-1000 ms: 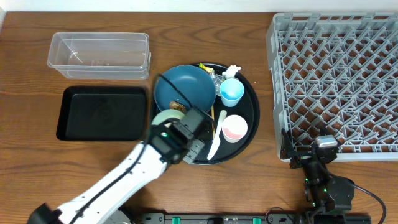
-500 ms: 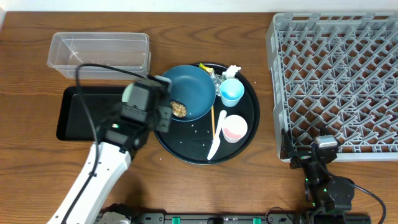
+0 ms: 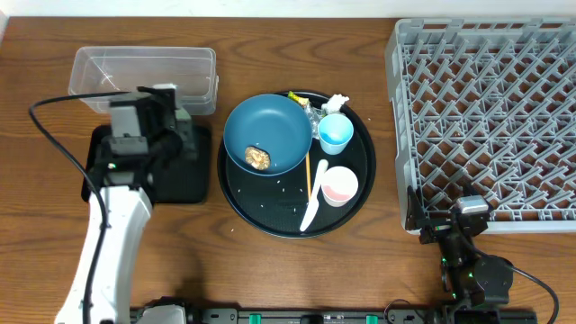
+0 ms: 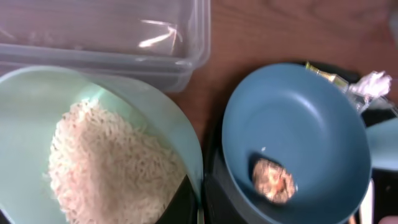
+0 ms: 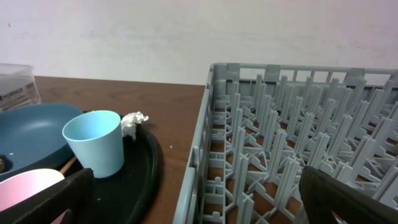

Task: Sort waste into correct bins and load items into the dishwasher rack
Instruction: 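Lift the rice bowl and carry it left over the black tray, then tilt the bowl with the left gripper to pour rice onto the black tray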

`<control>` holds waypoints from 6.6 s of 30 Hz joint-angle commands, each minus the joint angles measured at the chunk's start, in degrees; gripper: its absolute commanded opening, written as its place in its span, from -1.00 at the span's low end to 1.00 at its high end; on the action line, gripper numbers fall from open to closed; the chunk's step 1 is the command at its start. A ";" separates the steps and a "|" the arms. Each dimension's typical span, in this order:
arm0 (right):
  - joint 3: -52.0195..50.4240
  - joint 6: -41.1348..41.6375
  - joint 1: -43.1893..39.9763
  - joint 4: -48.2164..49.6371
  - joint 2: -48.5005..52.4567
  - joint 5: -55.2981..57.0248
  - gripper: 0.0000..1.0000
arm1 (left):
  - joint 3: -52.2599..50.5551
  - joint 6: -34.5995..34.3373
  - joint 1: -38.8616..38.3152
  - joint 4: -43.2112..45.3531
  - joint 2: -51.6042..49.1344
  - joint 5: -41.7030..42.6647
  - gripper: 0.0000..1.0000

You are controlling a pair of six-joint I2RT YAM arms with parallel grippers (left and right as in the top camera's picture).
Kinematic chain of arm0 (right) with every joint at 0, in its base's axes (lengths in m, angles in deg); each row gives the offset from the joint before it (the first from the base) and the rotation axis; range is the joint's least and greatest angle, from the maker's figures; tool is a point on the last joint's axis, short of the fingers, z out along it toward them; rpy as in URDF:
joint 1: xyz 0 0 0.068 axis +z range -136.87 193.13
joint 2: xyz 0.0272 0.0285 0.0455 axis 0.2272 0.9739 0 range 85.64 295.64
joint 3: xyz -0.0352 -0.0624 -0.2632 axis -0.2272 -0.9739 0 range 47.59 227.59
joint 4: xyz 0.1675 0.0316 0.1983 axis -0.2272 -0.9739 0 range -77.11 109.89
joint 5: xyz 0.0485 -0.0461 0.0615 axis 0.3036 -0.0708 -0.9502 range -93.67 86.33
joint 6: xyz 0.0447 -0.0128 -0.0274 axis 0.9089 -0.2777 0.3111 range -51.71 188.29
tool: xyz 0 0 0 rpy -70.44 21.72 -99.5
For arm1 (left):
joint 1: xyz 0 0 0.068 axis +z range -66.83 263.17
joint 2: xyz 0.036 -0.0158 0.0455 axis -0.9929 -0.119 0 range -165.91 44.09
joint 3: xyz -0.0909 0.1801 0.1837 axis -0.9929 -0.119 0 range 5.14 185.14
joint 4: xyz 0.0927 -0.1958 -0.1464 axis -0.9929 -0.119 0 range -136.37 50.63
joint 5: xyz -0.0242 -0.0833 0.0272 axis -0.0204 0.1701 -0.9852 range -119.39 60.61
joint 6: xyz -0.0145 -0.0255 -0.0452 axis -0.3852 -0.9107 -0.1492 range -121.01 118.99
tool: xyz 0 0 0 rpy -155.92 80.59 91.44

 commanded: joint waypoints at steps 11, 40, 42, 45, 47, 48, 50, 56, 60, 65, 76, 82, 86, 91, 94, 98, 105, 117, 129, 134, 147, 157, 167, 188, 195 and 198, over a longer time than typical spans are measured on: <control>-0.24 0.61 -0.50 -0.07 0.02 -0.02 0.98 | 1.60 -2.05 15.69 4.85 -4.74 26.95 -0.88; -0.24 0.61 -0.50 -0.07 0.02 0.00 0.98 | 1.05 -4.83 29.59 8.09 -18.47 54.40 -0.88; -0.24 0.61 -0.50 -0.07 0.02 0.00 0.98 | 1.05 -5.07 30.18 8.09 -18.47 55.21 -0.88; -0.24 0.61 -0.50 -0.07 0.02 0.00 0.98 | 0.81 -5.09 30.49 8.04 -18.47 57.33 -0.88; -0.24 0.61 -0.50 -0.07 0.02 -0.02 0.98 | 0.68 -5.25 30.73 7.08 -18.47 57.68 -0.88; -0.24 0.61 -0.50 -0.07 0.02 -0.02 0.99 | 0.61 -5.25 31.06 6.49 -18.47 57.66 -0.88; -0.24 0.61 -0.50 -0.07 0.02 -0.02 0.98 | 0.35 -5.22 31.85 6.32 -18.47 57.66 -0.88; -0.24 0.61 -0.50 -0.07 0.02 0.00 0.98 | -0.57 -5.25 34.69 6.36 -18.51 58.84 -0.88; -0.24 0.61 -0.50 -0.07 0.02 -0.02 0.98 | -0.61 -5.25 34.73 6.88 -19.02 60.35 -0.87; -0.24 0.59 -0.50 -0.07 0.02 0.00 0.98 | -0.61 -5.27 34.73 9.60 -20.61 65.35 -0.88; -0.24 0.61 -0.50 -0.07 0.02 -0.02 0.98 | -0.59 -5.75 34.73 12.92 -27.04 72.87 -0.87; -0.24 0.61 -0.50 -0.07 0.02 0.00 0.98 | -0.59 -7.13 34.73 13.25 -27.45 72.85 -0.88; -0.24 0.61 -0.50 -0.07 0.02 0.00 0.99 | -0.63 -8.04 34.75 12.13 -27.45 72.87 -0.88; -0.24 0.61 -0.50 -0.07 0.02 0.00 0.98 | -0.72 -8.07 34.75 9.49 -27.45 72.89 -0.88; -0.24 0.59 -0.50 -0.07 0.02 -0.02 0.98 | -0.74 -8.04 34.75 7.50 -27.45 72.89 -0.88; -0.24 0.61 -0.50 -0.07 0.02 -0.02 0.99 | -0.74 -8.59 34.75 6.60 -27.45 72.89 -0.88; -0.24 0.61 -0.50 -0.07 0.02 0.00 0.99 | -0.72 -11.69 34.73 6.93 -27.34 72.89 -0.88; -0.24 0.59 -0.50 -0.07 0.02 0.00 0.98 | -0.68 -8.68 33.75 8.98 -26.95 72.87 -0.88; -0.24 0.61 -0.50 -0.07 0.02 -0.02 0.98 | -0.68 -8.92 32.89 12.63 -27.04 71.78 -0.87; -0.24 0.61 -0.50 -0.07 0.02 0.00 0.99 | -0.68 -10.14 33.11 12.72 -27.04 70.86 -0.88; -0.24 0.61 -0.50 -0.07 0.02 0.00 0.98 | -0.68 -12.66 34.05 12.52 -27.04 71.19 -0.88; -0.24 0.59 -0.50 -0.07 0.02 0.00 0.98 | -0.68 -12.35 33.97 13.79 -26.99 72.83 -0.87; -0.24 0.61 -0.50 -0.07 0.02 0.00 0.98 | -0.68 -17.00 33.88 14.45 -27.08 68.81 -0.88; -0.24 0.61 -0.50 -0.07 0.02 -0.02 0.98 | -0.66 -16.44 32.50 17.07 -26.71 72.98 -0.88; -0.24 0.61 -0.50 -0.07 0.02 -0.02 0.98 | -0.68 -16.44 29.55 19.39 -24.33 73.00 -0.88; -0.24 0.61 -0.50 -0.07 0.02 0.00 0.98 | -0.68 -16.48 28.83 20.06 -23.80 73.00 -0.88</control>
